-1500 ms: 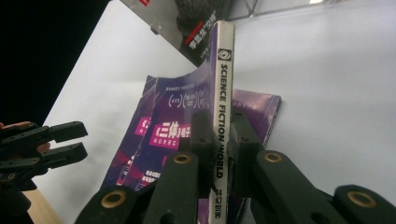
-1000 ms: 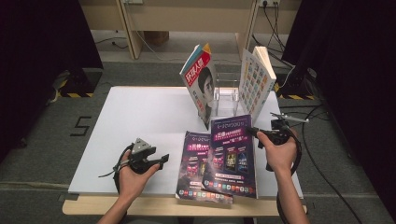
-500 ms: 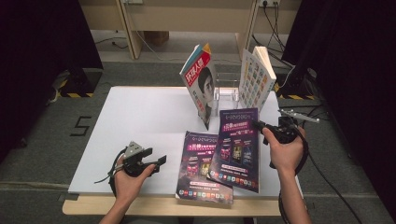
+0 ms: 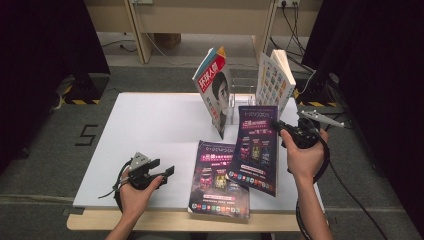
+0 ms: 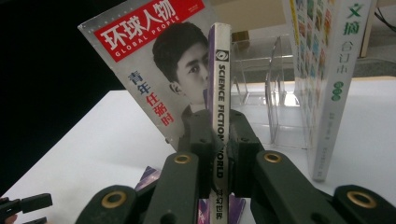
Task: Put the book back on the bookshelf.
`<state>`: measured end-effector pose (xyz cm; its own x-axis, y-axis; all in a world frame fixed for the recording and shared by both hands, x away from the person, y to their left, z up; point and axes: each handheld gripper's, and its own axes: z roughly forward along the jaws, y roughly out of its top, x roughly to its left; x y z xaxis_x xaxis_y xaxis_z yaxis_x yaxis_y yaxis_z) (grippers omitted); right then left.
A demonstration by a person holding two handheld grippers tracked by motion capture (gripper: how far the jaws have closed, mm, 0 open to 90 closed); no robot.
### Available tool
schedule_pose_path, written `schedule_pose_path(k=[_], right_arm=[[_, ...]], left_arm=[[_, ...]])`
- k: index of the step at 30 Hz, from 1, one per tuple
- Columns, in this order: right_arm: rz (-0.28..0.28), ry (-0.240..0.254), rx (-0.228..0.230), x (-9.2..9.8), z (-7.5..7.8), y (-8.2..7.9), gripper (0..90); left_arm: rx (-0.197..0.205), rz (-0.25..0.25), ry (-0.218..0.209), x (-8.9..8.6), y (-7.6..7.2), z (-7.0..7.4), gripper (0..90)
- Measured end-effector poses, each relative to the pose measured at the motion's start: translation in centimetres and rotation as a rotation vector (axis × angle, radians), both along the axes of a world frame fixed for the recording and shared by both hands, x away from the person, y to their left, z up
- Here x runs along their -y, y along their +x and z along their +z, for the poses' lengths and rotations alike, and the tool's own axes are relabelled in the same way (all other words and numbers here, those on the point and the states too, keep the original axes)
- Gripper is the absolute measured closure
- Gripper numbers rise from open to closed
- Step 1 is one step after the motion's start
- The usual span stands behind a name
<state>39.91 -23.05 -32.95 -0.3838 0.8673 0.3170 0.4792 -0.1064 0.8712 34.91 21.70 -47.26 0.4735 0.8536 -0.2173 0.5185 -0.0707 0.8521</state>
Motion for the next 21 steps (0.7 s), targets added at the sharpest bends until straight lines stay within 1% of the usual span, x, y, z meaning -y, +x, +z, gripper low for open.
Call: schedule_pose_path(k=[2, 8, 15, 21], right_arm=[[-0.003, 0.005, 0.003, -0.2, 0.1, 0.1, 83.1], [-0.018, -0.007, 0.029, -0.6, 0.5, 0.2, 83.1], [-0.037, -0.025, 0.076, -0.8, 1.2, 0.3, 83.1], [-0.042, -0.030, 0.095, -1.0, 1.6, 0.6, 83.2]], left_arm=[[0.000, 0.004, -0.002, -0.1, 0.0, 0.0, 32.5], [0.003, 0.015, -0.004, -0.4, 0.0, 0.0, 32.2], [0.003, 0.019, -0.007, -0.4, -0.1, 0.0, 32.4], [0.001, 0.020, -0.006, -0.5, -0.1, -0.1, 32.4]])
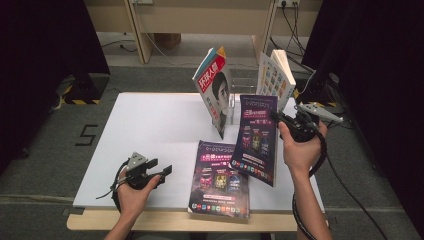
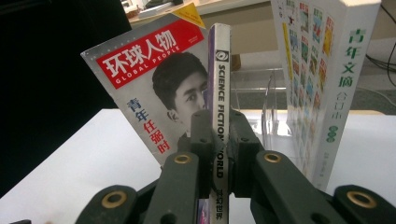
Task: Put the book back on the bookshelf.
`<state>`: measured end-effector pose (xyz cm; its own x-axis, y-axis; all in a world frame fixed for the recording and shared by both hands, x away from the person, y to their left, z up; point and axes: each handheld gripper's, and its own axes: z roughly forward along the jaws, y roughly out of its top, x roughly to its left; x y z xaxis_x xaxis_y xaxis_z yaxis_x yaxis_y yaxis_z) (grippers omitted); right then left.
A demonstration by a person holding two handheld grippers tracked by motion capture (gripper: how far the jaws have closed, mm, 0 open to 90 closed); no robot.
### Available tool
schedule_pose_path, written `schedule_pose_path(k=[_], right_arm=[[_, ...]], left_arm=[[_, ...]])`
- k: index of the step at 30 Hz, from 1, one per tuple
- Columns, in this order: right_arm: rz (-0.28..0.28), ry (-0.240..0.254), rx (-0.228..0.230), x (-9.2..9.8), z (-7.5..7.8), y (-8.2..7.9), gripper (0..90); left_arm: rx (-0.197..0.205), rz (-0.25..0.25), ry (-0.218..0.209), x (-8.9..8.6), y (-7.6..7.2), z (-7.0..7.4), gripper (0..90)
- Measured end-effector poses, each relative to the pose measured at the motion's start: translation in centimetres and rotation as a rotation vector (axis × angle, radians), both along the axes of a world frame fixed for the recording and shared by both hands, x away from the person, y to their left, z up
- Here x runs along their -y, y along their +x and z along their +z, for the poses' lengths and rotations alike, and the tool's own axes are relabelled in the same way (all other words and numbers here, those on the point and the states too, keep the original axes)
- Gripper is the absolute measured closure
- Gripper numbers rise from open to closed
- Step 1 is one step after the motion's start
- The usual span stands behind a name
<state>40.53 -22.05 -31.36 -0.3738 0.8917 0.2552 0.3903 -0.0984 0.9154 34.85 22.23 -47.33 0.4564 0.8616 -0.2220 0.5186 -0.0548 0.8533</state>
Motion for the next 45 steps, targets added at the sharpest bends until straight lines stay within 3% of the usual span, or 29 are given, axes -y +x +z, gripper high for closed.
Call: schedule_pose_path(k=[25, 35, 45], right_arm=[[-0.043, -0.042, 0.080, -1.2, 1.4, 1.6, 83.2], [-0.061, -0.038, 0.120, -1.5, 2.3, 2.9, 83.2], [-0.093, -0.054, 0.140, -1.8, 2.2, 4.4, 83.2]], left_arm=[[0.005, 0.013, -0.003, -0.3, 0.0, 0.0, 32.4], [0.007, 0.013, -0.006, -0.3, 0.0, -0.1, 32.4], [0.004, 0.017, -0.006, -0.4, 0.1, -0.3, 32.4]])
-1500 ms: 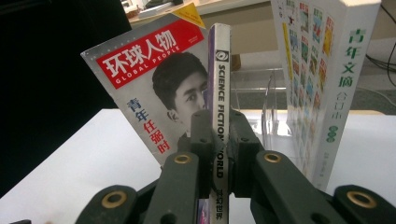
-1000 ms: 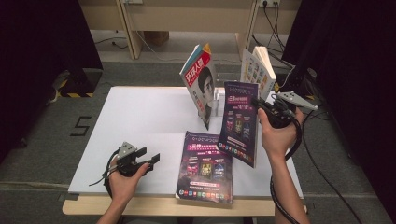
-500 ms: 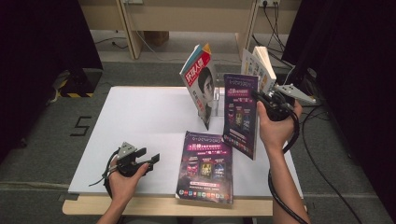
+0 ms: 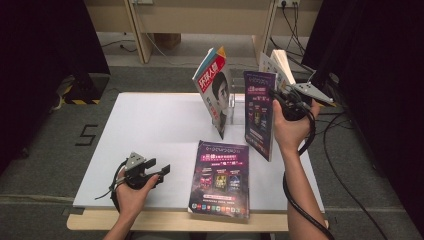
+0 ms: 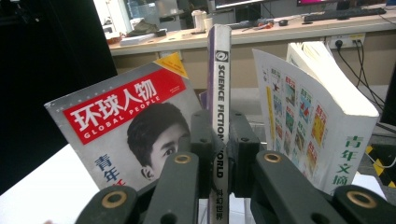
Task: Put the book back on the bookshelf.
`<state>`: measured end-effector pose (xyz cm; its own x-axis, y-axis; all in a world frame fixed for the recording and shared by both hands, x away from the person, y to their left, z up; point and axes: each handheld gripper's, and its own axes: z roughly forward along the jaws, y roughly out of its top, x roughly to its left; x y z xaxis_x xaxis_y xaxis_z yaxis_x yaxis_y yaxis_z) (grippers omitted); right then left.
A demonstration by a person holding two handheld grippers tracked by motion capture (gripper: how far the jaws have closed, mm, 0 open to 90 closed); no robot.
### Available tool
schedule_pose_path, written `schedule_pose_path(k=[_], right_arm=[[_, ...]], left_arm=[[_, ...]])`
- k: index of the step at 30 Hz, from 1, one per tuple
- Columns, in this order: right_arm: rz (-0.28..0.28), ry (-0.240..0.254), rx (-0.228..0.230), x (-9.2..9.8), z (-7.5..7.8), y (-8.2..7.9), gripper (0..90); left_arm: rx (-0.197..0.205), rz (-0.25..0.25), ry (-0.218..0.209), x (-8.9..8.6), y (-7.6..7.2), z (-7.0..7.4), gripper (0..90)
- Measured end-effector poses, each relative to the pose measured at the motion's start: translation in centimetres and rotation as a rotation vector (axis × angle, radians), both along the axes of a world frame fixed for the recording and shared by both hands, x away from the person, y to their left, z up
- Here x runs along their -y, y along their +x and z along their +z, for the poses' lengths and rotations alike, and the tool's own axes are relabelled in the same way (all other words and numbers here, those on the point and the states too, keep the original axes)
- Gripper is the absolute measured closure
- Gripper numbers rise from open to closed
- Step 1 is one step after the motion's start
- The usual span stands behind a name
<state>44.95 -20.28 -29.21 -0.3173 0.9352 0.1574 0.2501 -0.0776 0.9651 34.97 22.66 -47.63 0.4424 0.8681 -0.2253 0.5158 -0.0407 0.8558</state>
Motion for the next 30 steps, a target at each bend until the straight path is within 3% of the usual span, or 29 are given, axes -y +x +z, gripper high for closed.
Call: schedule_pose_path(k=[30], right_arm=[[-0.053, -0.036, 0.035, -2.0, 0.5, 3.9, 83.1]], left_arm=[[0.004, 0.012, -0.001, -0.4, 0.1, 0.0, 32.6]])
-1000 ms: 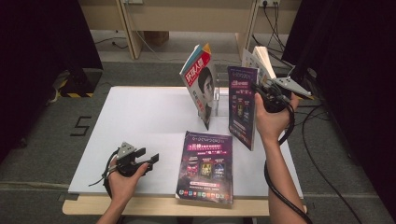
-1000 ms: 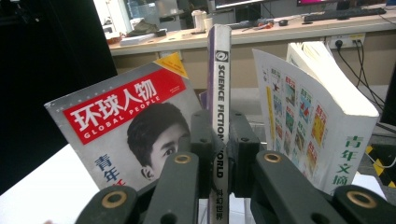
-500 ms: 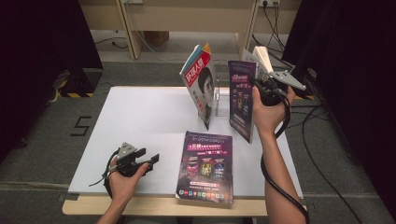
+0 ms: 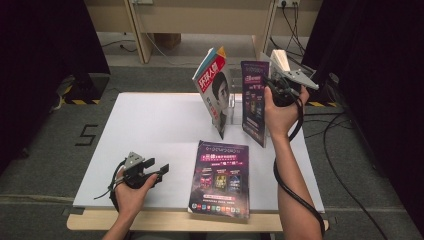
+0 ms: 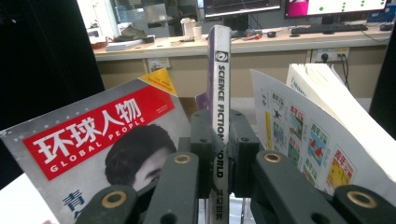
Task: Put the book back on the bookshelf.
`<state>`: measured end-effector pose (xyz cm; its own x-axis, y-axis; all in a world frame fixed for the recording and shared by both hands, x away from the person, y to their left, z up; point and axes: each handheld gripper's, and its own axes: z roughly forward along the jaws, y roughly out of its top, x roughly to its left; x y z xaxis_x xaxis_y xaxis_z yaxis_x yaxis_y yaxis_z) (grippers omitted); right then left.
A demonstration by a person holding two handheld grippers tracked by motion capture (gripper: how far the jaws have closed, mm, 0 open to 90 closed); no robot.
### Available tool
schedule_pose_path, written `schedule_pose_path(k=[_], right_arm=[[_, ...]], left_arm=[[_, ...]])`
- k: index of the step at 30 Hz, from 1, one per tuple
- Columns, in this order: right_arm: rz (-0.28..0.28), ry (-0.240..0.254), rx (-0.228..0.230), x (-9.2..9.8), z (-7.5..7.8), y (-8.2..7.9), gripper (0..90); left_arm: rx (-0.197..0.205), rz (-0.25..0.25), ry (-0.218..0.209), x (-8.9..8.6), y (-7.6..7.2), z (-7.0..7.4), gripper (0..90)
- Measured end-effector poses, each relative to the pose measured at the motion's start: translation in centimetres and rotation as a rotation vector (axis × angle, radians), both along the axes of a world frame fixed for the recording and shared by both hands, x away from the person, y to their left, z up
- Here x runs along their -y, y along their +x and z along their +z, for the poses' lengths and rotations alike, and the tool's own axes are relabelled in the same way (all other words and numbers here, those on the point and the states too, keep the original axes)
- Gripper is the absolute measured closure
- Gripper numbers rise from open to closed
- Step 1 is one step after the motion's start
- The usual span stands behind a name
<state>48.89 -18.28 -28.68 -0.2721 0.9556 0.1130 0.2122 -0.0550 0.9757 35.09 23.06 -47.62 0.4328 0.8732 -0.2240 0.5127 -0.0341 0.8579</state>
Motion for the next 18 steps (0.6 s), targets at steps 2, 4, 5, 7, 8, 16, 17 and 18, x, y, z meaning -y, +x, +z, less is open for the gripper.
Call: schedule_pose_path(k=[2, 4, 5, 7, 8, 16, 17, 18], right_arm=[[-0.007, 0.000, 0.000, -0.1, 0.0, 0.2, 83.1], [-0.012, 0.002, -0.004, -0.3, 0.0, 0.4, 83.1], [-0.013, -0.004, 0.002, -0.4, 0.0, 0.5, 83.1], [-0.015, -0.011, 0.008, -0.5, 0.0, 0.7, 83.1], [-0.017, -0.009, 0.004, -0.5, 0.0, 0.8, 83.1], [-0.028, -0.017, 0.015, -0.9, 0.1, 1.8, 83.1], [-0.029, -0.014, 0.017, -1.0, 0.1, 1.9, 83.1], [-0.029, -0.015, 0.018, -1.1, 0.1, 2.1, 83.1]], left_arm=[[0.001, 0.003, -0.001, -0.1, 0.0, 0.1, 32.7], [0.002, 0.006, -0.002, -0.2, 0.0, 0.1, 32.8], [0.002, 0.008, -0.002, -0.2, 0.0, 0.1, 32.7], [0.002, 0.009, -0.004, -0.2, 0.0, 0.1, 32.8], [0.002, 0.009, -0.004, -0.2, 0.0, 0.1, 32.8], [0.006, 0.024, -0.007, -0.8, 0.0, 0.3, 32.9], [0.006, 0.024, -0.008, -0.8, 0.0, 0.3, 32.9], [0.005, 0.024, -0.010, -0.8, 0.0, 0.3, 32.9]])
